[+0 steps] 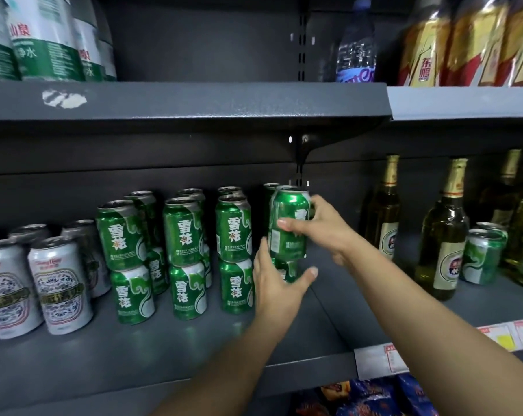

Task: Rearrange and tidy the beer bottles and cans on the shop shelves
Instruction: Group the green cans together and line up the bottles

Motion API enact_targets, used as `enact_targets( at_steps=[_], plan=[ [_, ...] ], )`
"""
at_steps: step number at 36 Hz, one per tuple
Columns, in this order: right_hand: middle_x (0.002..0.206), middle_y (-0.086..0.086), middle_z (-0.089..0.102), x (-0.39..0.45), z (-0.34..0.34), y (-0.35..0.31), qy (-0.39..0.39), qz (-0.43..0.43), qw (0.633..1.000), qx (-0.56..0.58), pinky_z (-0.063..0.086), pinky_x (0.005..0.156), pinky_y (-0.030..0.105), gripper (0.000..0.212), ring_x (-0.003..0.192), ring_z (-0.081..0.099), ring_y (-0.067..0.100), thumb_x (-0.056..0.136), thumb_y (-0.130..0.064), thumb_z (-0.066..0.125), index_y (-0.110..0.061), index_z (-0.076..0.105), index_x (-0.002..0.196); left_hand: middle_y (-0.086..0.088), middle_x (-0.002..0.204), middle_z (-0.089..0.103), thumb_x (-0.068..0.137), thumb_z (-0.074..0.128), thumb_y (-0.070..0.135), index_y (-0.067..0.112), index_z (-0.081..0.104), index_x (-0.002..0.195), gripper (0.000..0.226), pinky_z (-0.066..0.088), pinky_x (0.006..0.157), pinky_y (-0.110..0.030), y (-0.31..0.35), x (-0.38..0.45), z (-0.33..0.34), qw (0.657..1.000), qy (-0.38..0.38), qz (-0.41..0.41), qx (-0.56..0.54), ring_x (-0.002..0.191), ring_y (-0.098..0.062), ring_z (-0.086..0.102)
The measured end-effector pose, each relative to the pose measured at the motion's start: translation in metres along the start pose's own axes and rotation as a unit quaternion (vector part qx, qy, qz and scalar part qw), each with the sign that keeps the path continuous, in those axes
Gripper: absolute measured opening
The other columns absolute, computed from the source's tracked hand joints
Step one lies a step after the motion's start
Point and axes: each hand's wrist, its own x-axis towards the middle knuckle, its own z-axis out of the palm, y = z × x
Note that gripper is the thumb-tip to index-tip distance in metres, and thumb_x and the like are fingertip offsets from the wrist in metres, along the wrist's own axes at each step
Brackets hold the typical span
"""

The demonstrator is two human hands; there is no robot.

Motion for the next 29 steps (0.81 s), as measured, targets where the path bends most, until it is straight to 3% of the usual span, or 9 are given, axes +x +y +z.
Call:
enact_targets(
  at_steps=[2, 5, 9, 13, 19, 23, 29],
  plan=[
    [0.102, 0.001, 0.069, 0.016, 0.008, 0.004, 0.056, 0.005, 0.998, -0.011, 0.056, 0.077, 0.029, 0.06, 0.089, 0.067, 0.013, 0.061, -0.03, 0.089, -0.018, 0.055, 0.108, 0.003, 0.16, 0.009, 0.072, 0.079, 0.041, 0.025, 0.004, 0.153, 0.111, 0.016, 0.119, -0.038, -0.008, -0.006, 0.006, 0.999, 0.007, -0.036, 0.029, 0.146, -0.016, 0.009],
    [0.096, -0.003, 0.071, 0.035, 0.015, 0.013, 0.08, 0.025, 0.994, -0.075, 0.056, 0.084, 0.042, 0.078, 0.09, 0.068, 0.019, 0.04, -0.058, 0.086, -0.023, 0.058, 0.104, 0.0, 0.161, 0.004, 0.077, 0.078, 0.035, 0.02, -0.003, 0.153, 0.112, 0.011, 0.118, -0.035, -0.02, -0.005, 0.013, 0.997, 0.019, -0.067, 0.035, 0.147, -0.018, 0.005],
    [0.097, -0.004, 0.069, 0.039, 0.021, 0.02, 0.086, 0.044, 0.983, -0.156, 0.055, 0.084, 0.04, 0.074, 0.09, 0.067, 0.019, 0.047, -0.061, 0.083, -0.022, 0.059, 0.105, -0.005, 0.159, 0.014, 0.078, 0.077, 0.035, 0.015, 0.002, 0.153, 0.108, 0.016, 0.118, -0.036, -0.026, 0.012, 0.023, 0.994, 0.036, -0.095, 0.034, 0.146, -0.022, 0.013],
    [0.091, -0.008, 0.069, 0.041, 0.021, 0.027, 0.085, 0.055, 0.981, -0.167, 0.055, 0.083, 0.04, 0.06, 0.087, 0.067, 0.016, 0.056, -0.052, 0.085, -0.023, 0.059, 0.101, -0.008, 0.15, 0.033, 0.077, 0.077, 0.036, 0.016, 0.016, 0.152, 0.098, 0.028, 0.114, -0.041, -0.029, 0.028, 0.031, 0.991, 0.068, -0.114, 0.006, 0.138, -0.025, 0.031],
    [0.093, -0.008, 0.069, 0.047, 0.019, 0.03, 0.071, 0.047, 0.979, -0.185, 0.054, 0.086, 0.041, 0.06, 0.09, 0.067, 0.017, 0.06, -0.053, 0.083, -0.024, 0.057, 0.106, -0.001, 0.13, 0.055, 0.074, 0.076, 0.037, 0.028, 0.038, 0.142, 0.079, 0.044, 0.102, -0.043, -0.042, 0.045, 0.035, 0.991, 0.087, -0.102, -0.008, 0.118, -0.022, 0.053],
    [0.102, -0.003, 0.066, 0.046, 0.02, 0.027, 0.063, 0.056, 0.972, -0.221, 0.052, 0.088, 0.04, 0.063, 0.096, 0.064, 0.022, 0.066, -0.057, 0.08, -0.021, 0.053, 0.11, 0.002, 0.12, 0.056, 0.082, 0.073, 0.023, 0.028, 0.043, 0.138, 0.064, 0.047, 0.095, -0.037, -0.043, 0.046, 0.035, 0.988, 0.109, -0.104, -0.018, 0.108, -0.019, 0.056],
    [0.116, 0.003, 0.062, 0.044, 0.025, 0.023, 0.049, 0.052, 0.953, -0.293, 0.051, 0.088, 0.04, 0.075, 0.109, 0.059, 0.027, 0.07, -0.061, 0.074, -0.014, 0.047, 0.122, 0.002, 0.119, 0.057, 0.081, 0.073, 0.022, 0.027, 0.042, 0.138, 0.065, 0.047, 0.097, -0.041, -0.047, 0.045, 0.036, 0.988, 0.116, -0.098, -0.002, 0.11, -0.019, 0.056]
  ],
)
